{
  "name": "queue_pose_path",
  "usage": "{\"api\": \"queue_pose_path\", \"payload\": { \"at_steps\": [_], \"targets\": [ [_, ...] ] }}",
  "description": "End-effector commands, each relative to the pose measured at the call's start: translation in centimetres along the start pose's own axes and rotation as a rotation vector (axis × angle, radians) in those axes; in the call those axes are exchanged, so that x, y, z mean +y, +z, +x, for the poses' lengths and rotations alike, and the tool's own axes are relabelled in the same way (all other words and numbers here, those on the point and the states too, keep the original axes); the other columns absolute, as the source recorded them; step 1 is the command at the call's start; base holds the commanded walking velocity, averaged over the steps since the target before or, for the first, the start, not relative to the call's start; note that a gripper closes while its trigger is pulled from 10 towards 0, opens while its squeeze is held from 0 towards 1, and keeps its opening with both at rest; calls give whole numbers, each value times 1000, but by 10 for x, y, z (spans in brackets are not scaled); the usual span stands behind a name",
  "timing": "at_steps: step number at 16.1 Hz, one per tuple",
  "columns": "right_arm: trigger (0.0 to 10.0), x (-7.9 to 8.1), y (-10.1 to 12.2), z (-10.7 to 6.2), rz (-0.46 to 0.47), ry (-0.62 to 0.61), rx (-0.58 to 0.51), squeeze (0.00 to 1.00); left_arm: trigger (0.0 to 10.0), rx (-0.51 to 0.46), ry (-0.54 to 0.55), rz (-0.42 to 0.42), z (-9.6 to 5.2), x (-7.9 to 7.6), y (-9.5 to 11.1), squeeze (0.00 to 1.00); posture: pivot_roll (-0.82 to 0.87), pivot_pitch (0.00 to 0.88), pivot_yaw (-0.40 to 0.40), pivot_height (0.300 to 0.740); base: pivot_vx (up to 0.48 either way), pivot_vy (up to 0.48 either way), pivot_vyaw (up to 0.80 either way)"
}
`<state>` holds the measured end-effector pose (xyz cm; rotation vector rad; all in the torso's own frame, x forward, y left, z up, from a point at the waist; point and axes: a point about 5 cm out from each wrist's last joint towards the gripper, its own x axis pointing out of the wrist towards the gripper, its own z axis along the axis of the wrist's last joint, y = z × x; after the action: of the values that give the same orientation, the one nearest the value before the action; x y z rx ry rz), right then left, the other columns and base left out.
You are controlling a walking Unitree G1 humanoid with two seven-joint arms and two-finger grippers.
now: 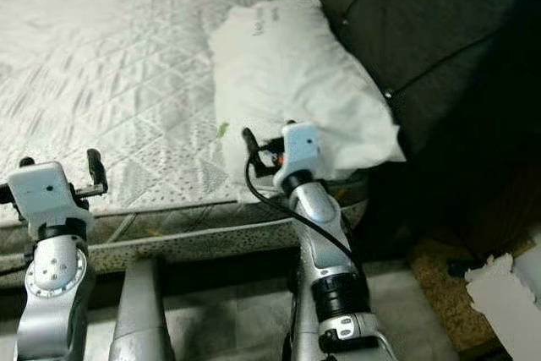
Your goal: Clean up the room
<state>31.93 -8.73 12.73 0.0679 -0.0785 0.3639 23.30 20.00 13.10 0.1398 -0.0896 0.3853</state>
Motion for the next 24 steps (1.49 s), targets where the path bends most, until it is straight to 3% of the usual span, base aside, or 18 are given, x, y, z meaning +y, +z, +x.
{"api": "queue_pose_path", "payload": {
  "at_steps": [1,7,13,18,24],
  "targets": [
    [10000,0,9,1,-4,0,-24,0,10000,3,-10,6,-2,1,2,0,59,0,-24,546,0,0,-400],
    [10000,0,11,0,-1,-10,-13,0,10000,28,-57,-1,-5,-11,0,0,54,0,-18,603,0,0,-133],
    [10000,-3,13,2,-4,-28,-12,0,10000,15,-97,41,-4,-11,0,0,50,0,-18,670,0,0,0],
    [10000,-6,15,4,-9,-37,-12,0,10000,36,-105,23,-5,-12,-2,0,49,0,-19,728,0,0,0],
    [10000,-9,10,0,-20,-48,4,0,10000,53,-85,21,-4,-14,-3,0,56,0,-22,740,0,0,0]
  ]
}}
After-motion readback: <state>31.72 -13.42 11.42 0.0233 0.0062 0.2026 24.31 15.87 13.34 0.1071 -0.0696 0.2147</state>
